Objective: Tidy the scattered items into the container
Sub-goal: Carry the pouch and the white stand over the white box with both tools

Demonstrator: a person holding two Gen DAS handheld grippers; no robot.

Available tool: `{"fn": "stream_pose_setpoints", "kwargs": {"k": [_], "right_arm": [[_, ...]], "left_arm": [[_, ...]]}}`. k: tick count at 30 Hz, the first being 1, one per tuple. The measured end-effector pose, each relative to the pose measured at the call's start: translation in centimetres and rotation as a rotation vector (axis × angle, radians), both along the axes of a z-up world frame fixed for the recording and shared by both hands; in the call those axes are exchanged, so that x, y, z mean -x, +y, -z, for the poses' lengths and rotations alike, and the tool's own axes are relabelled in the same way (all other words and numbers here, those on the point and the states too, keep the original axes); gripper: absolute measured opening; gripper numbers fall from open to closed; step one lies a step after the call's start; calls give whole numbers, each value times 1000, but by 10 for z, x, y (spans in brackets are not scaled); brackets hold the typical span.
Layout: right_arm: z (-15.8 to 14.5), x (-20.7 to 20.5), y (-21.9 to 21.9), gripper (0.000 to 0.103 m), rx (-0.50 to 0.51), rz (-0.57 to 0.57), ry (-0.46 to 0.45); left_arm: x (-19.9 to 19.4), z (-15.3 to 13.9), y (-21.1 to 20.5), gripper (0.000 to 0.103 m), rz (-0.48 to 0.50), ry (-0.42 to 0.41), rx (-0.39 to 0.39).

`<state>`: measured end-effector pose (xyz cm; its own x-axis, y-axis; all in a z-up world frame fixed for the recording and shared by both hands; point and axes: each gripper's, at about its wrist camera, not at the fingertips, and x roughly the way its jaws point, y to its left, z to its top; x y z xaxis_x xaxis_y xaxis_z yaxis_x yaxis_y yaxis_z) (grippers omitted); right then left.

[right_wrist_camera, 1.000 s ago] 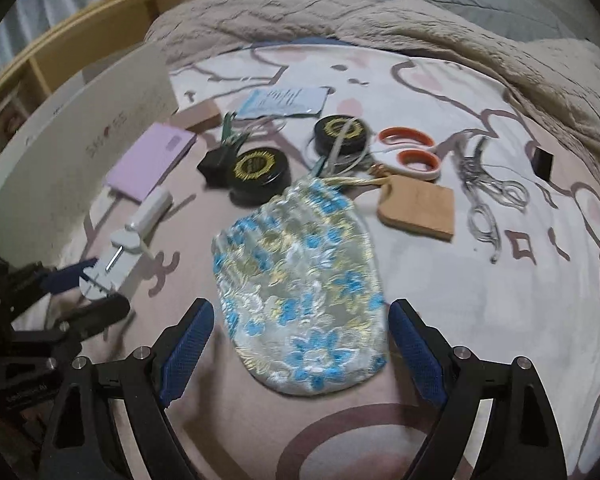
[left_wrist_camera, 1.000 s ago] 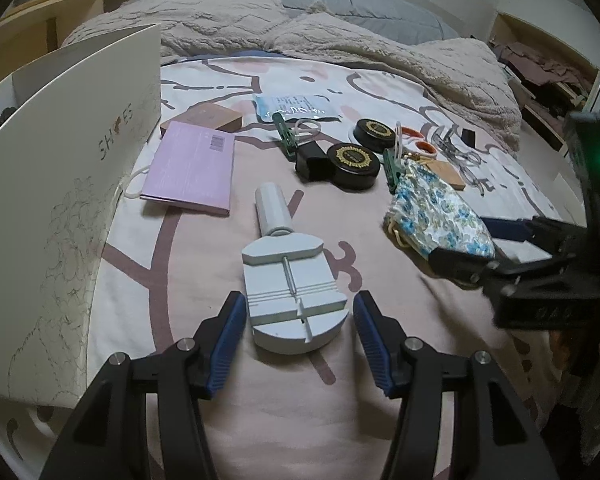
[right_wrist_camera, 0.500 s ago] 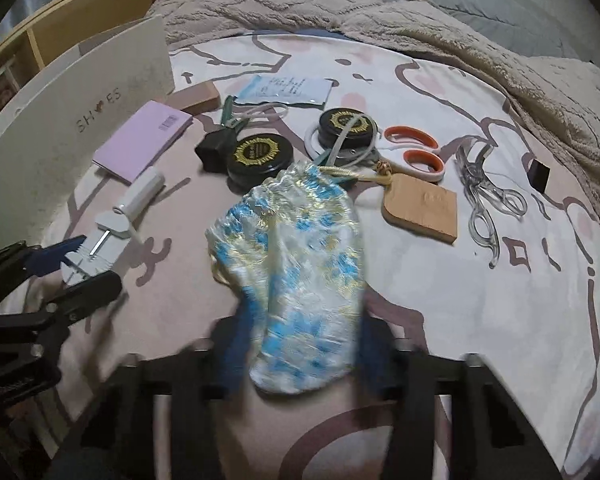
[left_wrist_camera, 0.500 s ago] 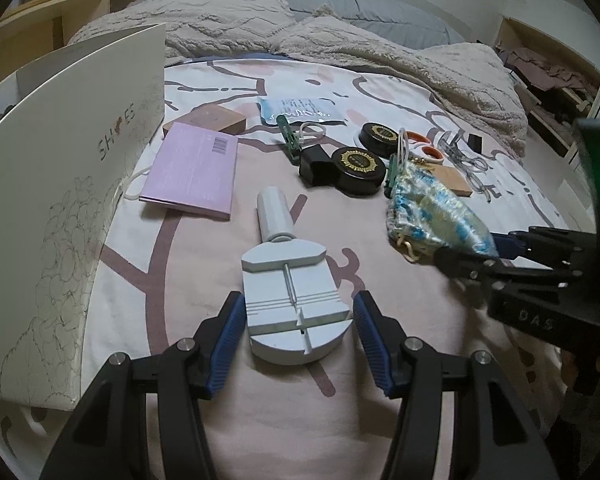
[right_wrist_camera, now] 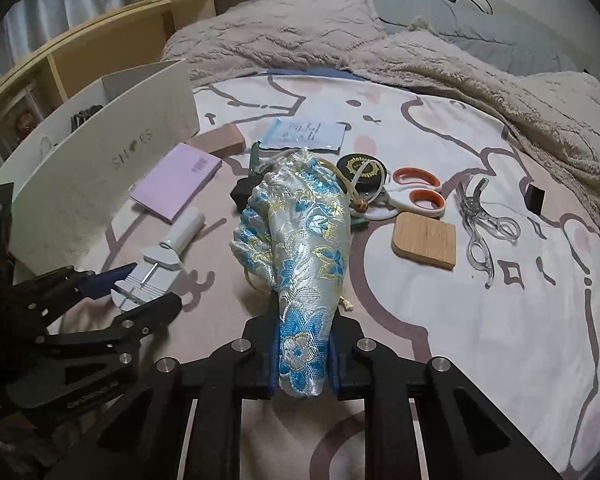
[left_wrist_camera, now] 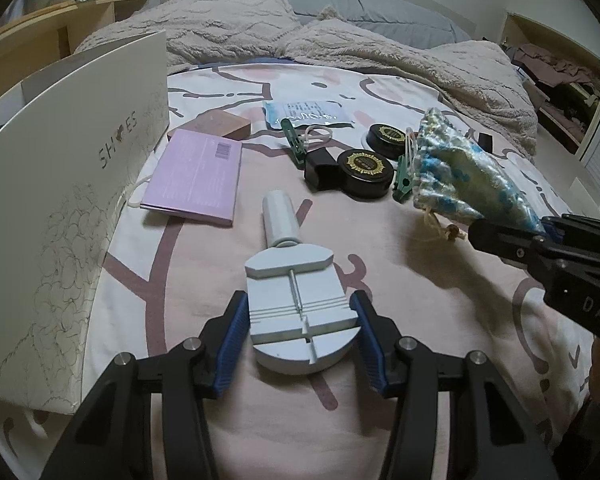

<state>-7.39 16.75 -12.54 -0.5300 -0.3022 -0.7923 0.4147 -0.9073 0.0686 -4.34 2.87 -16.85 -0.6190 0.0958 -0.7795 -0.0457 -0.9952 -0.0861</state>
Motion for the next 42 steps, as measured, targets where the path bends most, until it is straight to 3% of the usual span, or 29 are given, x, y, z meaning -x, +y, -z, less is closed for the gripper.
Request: {"fn": "stream_pose_setpoints", "kwargs": {"k": [9,27,42], "right_arm": [[-7,4,14,19,54,66,22],[-35,5,43,19,221,162,67],[-34,1,42,19,222,165,58]], "left_arm": [[-4,-13,2,50,22,40,5],[-14,-81,11,47,97,194,-25],[-17,-71,10,47,84,192,-25]]}}
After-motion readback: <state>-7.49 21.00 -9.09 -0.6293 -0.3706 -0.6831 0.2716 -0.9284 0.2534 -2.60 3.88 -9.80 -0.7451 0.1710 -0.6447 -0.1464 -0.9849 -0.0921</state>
